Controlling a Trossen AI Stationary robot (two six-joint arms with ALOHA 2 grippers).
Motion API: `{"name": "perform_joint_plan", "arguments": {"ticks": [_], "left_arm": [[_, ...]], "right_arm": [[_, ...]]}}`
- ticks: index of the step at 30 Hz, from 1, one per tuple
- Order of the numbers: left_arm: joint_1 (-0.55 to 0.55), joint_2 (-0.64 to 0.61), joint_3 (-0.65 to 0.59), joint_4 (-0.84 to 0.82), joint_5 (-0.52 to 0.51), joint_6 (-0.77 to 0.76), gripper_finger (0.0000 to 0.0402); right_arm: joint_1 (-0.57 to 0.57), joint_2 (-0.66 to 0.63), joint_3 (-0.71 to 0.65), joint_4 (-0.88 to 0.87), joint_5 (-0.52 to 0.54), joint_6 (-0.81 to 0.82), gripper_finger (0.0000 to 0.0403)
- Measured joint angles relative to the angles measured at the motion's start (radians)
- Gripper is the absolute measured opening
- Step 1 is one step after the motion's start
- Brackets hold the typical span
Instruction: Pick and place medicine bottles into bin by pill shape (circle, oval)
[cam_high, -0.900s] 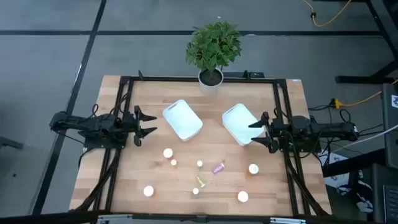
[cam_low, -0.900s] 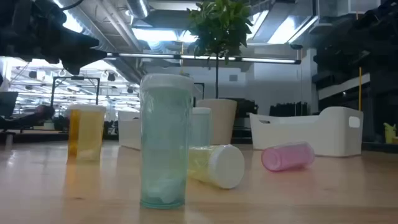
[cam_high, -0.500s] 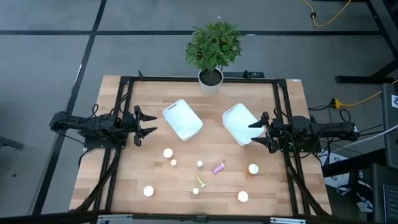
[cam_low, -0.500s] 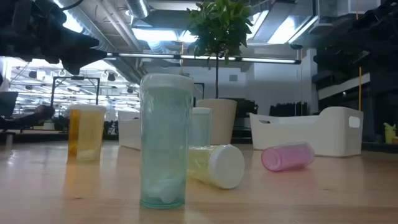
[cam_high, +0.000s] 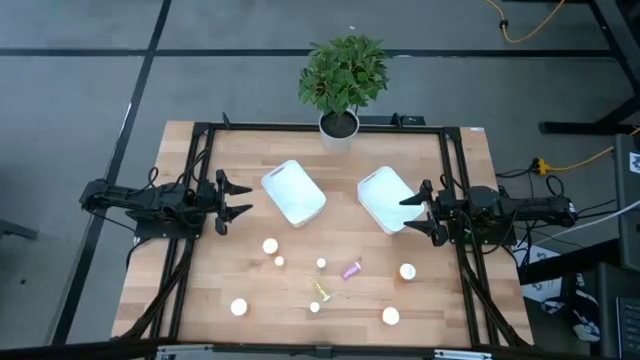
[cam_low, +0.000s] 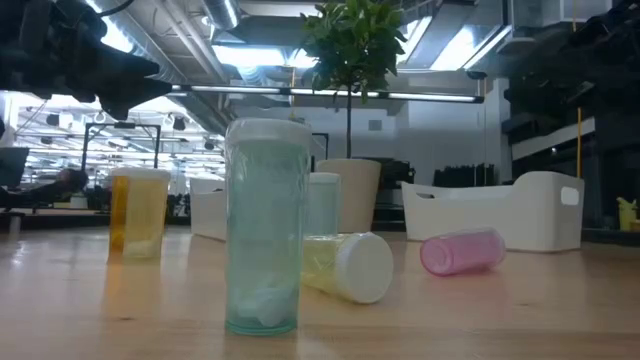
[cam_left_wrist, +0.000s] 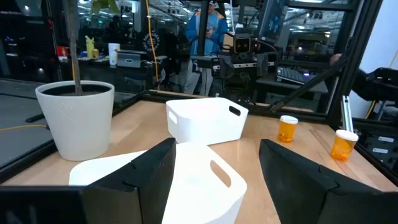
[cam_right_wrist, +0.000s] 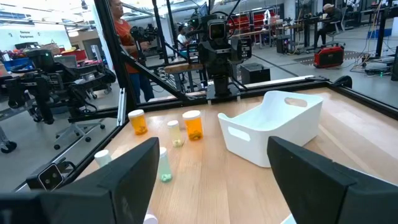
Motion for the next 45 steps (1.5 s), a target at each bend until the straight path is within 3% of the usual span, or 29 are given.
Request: {"name": "perform_joint_plan", "arguments": {"ticks": [31,45], "left_arm": [[0.0,0.0,0.0,0.0,0.0,0.0,0.0225],[0.0,0.0,0.0,0.0,0.0,0.0,0.0225]], "right_arm": [[0.0,0.0,0.0,0.003,0.0,0.0,0.03],[0.0,0.001,0.0,0.205,0.01,0.086,0.03]]}}
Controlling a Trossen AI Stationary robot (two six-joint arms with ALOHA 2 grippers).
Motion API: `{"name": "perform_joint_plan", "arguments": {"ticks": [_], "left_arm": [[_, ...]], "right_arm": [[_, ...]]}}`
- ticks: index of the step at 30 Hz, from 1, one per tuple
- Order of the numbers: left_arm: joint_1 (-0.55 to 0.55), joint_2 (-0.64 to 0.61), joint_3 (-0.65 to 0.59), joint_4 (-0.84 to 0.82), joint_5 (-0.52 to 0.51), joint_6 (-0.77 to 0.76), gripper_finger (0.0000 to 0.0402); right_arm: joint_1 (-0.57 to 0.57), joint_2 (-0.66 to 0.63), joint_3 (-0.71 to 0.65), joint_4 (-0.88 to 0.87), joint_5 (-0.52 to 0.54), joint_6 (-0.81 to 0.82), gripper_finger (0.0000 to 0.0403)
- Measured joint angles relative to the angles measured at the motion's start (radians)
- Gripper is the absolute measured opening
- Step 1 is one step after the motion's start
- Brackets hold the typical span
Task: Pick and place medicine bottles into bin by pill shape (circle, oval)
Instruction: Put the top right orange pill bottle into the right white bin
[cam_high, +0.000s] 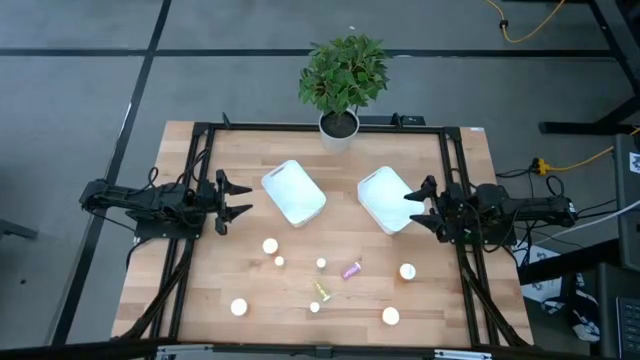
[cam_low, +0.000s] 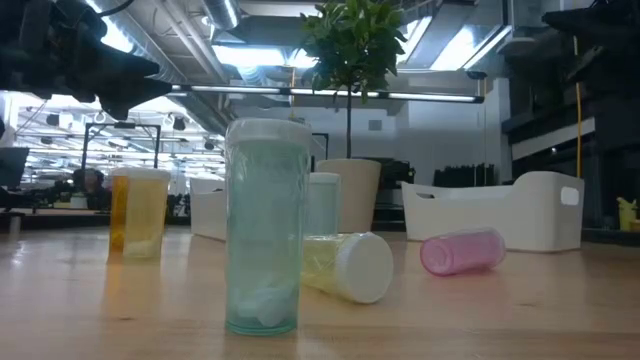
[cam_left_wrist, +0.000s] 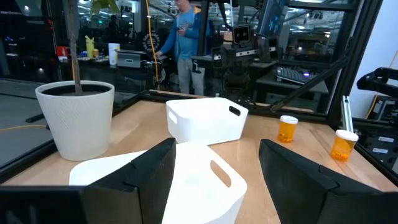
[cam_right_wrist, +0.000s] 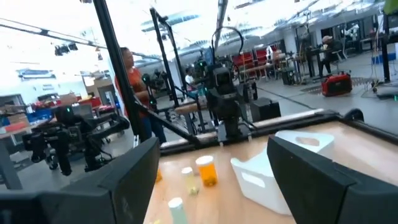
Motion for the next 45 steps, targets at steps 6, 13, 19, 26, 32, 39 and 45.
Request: {"name": "perform_joint_plan", "arguments": {"ticks": [6,13,19,26,32,39,45], "left_arm": [[0.0,0.0,0.0,0.0,0.0,0.0,0.0225],[0.0,0.0,0.0,0.0,0.0,0.0,0.0225],[0.0,0.0,0.0,0.0,0.0,0.0,0.0225],[0.0,0.0,0.0,0.0,0.0,0.0,0.0225],[0.0,0.0,0.0,0.0,0.0,0.0,0.0225],[0.0,0.0,0.0,0.0,-0.012,0.025,0.0225],[0.0,0.0,0.0,0.0,-0.015,0.135,0.0225]], "right_arm": [[0.0,0.0,0.0,0.099,0.034,0.017,0.03],[0.0,0.0,0.0,0.104,-0.035,0.169,0.03],[0.0,-0.001,0.0,0.142,-0.157,0.262,0.03],[0.039,0.0,0.0,0.154,-0.195,0.308,0.03],[0.114,0.0,0.0,0.165,-0.145,0.294,0.03],[0.197,0.06,0.0,0.165,-0.049,0.25,0.03],[0.246,0.164,0.0,0.228,-0.035,0.223,0.03]]}}
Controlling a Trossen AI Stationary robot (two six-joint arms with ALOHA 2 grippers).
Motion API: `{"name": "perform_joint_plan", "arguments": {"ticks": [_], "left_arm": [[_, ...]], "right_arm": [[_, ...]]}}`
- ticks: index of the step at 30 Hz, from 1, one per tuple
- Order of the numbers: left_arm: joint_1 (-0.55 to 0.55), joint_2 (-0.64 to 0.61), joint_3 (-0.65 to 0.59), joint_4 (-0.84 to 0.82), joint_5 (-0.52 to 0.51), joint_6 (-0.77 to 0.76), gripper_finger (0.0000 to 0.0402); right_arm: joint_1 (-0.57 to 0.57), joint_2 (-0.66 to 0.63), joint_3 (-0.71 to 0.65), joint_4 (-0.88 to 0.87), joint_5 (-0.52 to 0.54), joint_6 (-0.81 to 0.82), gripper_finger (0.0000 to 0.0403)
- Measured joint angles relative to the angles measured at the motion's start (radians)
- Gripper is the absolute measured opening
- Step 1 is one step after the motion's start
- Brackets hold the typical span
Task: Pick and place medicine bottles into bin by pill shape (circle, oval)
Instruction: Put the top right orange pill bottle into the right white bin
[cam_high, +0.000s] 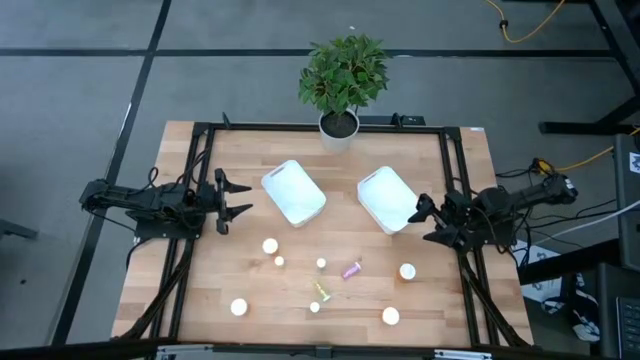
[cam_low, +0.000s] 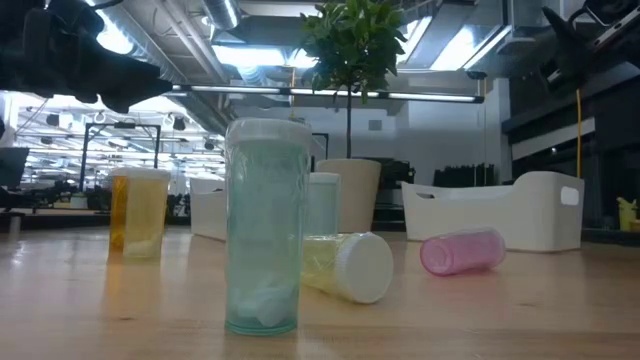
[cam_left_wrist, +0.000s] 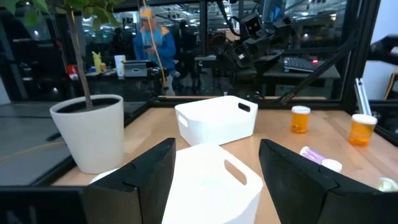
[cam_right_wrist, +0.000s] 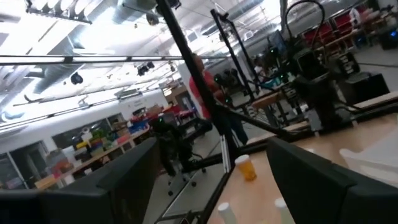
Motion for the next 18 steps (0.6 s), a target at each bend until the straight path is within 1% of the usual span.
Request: {"name": "perform_joint_plan", "arguments": {"ticks": [3,5,7,12,16,18], "left_arm": [[0.0,0.0,0.0,0.0,0.0,0.005,0.0225],[0.0,0.0,0.0,0.0,0.0,-0.002,0.0225],[0.0,0.0,0.0,0.0,0.0,-0.004,0.0225],[0.0,0.0,0.0,0.0,0.0,-0.006,0.0225],[0.0,0.0,0.0,0.0,0.0,-0.063,0.0225],[0.0,0.0,0.0,0.0,0.01,-0.099,0.0225]], "right_arm": [[0.016,0.066,0.014,0.03,0.007,-0.012,0.03],[0.032,0.118,0.039,0.03,0.034,-0.017,0.03],[0.05,0.184,0.073,0.031,0.065,-0.025,0.03],[0.092,0.378,0.165,0.029,0.077,-0.072,0.03],[0.116,0.513,0.239,0.029,0.082,-0.073,0.03],[0.127,0.57,0.272,0.028,0.103,-0.068,0.03]]}}
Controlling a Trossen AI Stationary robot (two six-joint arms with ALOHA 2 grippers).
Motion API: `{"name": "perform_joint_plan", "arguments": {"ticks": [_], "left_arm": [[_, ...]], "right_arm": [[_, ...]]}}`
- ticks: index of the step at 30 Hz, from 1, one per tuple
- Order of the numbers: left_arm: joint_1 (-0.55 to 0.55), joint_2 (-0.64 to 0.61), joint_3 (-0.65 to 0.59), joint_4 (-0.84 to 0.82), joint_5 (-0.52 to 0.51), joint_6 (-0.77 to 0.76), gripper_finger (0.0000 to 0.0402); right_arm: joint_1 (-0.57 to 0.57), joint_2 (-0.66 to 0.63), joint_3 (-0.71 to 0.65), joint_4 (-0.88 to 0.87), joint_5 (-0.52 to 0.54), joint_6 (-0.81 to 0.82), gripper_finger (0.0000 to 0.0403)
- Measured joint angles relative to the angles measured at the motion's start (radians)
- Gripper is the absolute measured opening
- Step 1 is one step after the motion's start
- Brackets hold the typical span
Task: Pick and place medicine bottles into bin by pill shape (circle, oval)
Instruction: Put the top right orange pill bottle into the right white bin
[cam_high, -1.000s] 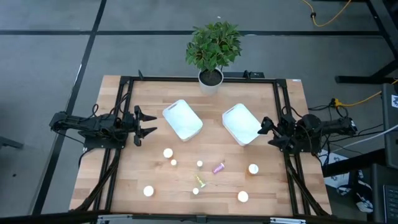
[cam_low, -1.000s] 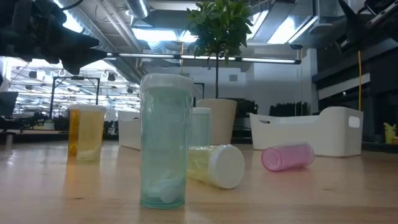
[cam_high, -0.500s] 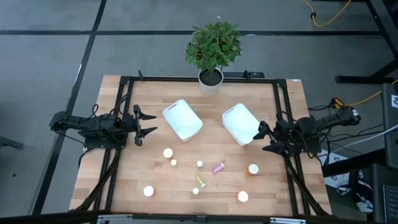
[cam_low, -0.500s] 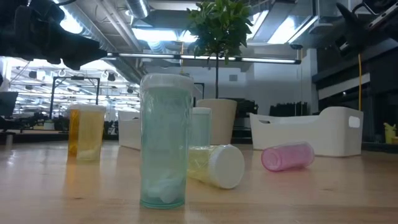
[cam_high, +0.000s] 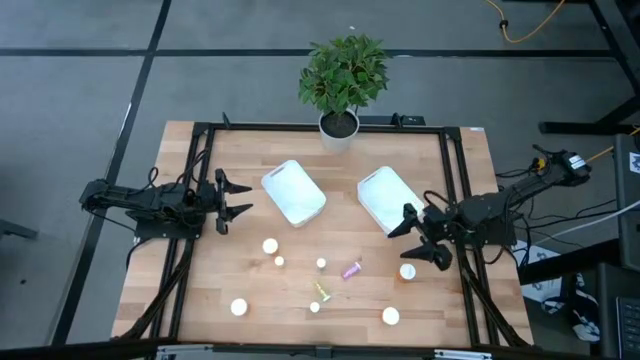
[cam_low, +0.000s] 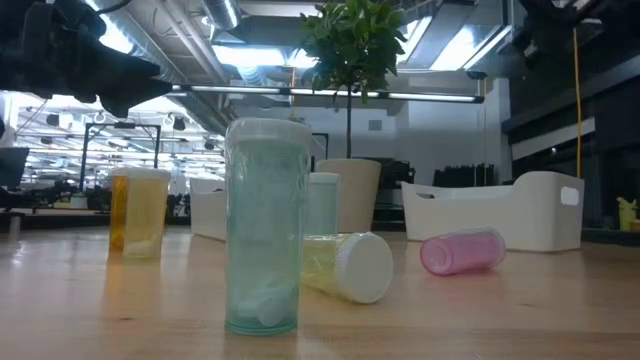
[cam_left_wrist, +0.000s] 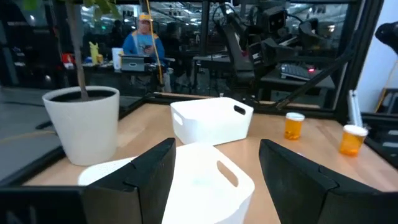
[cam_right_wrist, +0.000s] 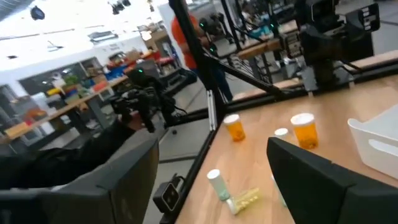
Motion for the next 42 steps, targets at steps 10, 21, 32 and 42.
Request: {"name": "perform_joint_plan", "arguments": {"ticks": [10,21,32,42], "left_arm": [[0.0,0.0,0.0,0.0,0.012,-0.09,0.0225],[0.0,0.0,0.0,0.0,0.012,-0.082,0.0225],[0.0,0.0,0.0,0.0,0.012,-0.175,0.0225],[0.0,0.0,0.0,0.0,0.012,-0.248,0.0225]], "right_arm": [[0.04,0.186,0.197,-0.242,0.155,0.024,0.03],[0.039,0.242,0.366,-0.623,0.247,0.027,0.03],[0.033,0.242,0.373,-0.817,0.246,0.103,0.03],[0.033,0.242,0.373,-0.82,0.349,0.024,0.03]]}}
